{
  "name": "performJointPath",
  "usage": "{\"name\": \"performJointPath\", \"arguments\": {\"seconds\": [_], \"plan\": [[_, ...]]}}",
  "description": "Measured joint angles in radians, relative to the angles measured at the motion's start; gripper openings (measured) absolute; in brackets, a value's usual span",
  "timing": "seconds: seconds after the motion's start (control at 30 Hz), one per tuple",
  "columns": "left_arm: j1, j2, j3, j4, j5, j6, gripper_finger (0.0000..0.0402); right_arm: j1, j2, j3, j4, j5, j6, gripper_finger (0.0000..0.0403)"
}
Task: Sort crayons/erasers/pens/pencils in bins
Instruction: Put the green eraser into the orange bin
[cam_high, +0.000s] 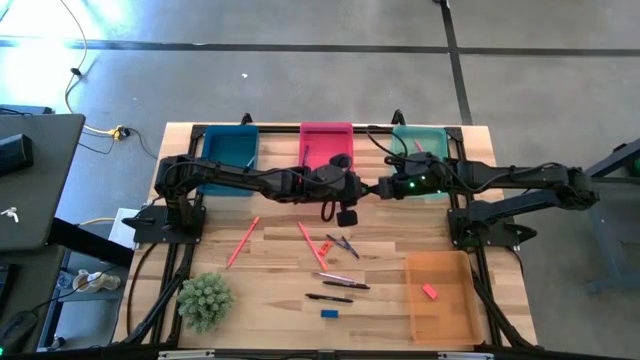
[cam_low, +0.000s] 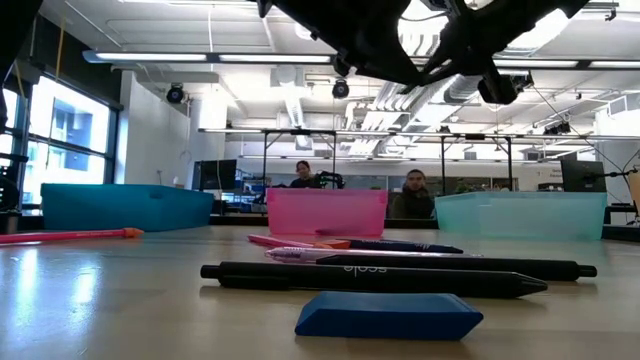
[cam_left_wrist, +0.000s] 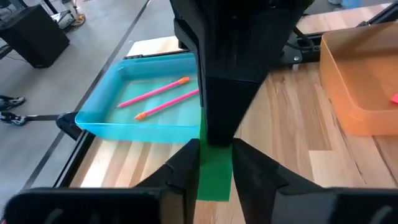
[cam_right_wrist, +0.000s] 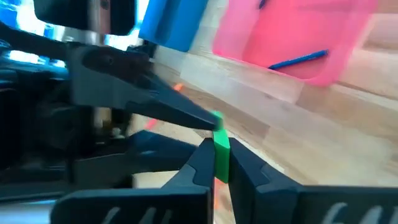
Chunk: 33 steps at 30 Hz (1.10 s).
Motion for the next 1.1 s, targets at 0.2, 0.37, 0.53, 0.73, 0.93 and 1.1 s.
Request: {"name": "performJointPath", "arguments": {"seconds": [0.2,0.37,0.53,0.73,0.93,1.1], "plan": [[-0.019,0.000,0.000,-0.025,-0.009,0.004,0.0146,-0.001,-0.001,-0.001,-0.098,0.020,-0.028,0.0007],[-0.021,-0.004,0.011,-0.101,-0.049,-0.030,0.0174,-0.001,0.000,-0.001,-0.210,-0.018,-0.061,0.0007],[-0.017,-0.009,0.103,-0.310,-0.112,-0.032,0.0174,0.000,-0.013,-0.001,-0.308,-0.109,-0.091,0.0007],[-0.001,-0.009,0.162,-0.452,-0.140,-0.033,0.0173,0.037,-0.070,-0.001,-0.410,-0.165,-0.106,0.0007],[0.024,-0.023,0.171,-0.611,-0.127,-0.049,0.0172,0.110,-0.161,-0.001,-0.532,-0.132,-0.073,0.0007],[0.049,-0.035,0.170,-0.747,-0.108,-0.085,0.0172,0.173,-0.209,-0.001,-0.613,-0.102,-0.035,0.0007]]}}
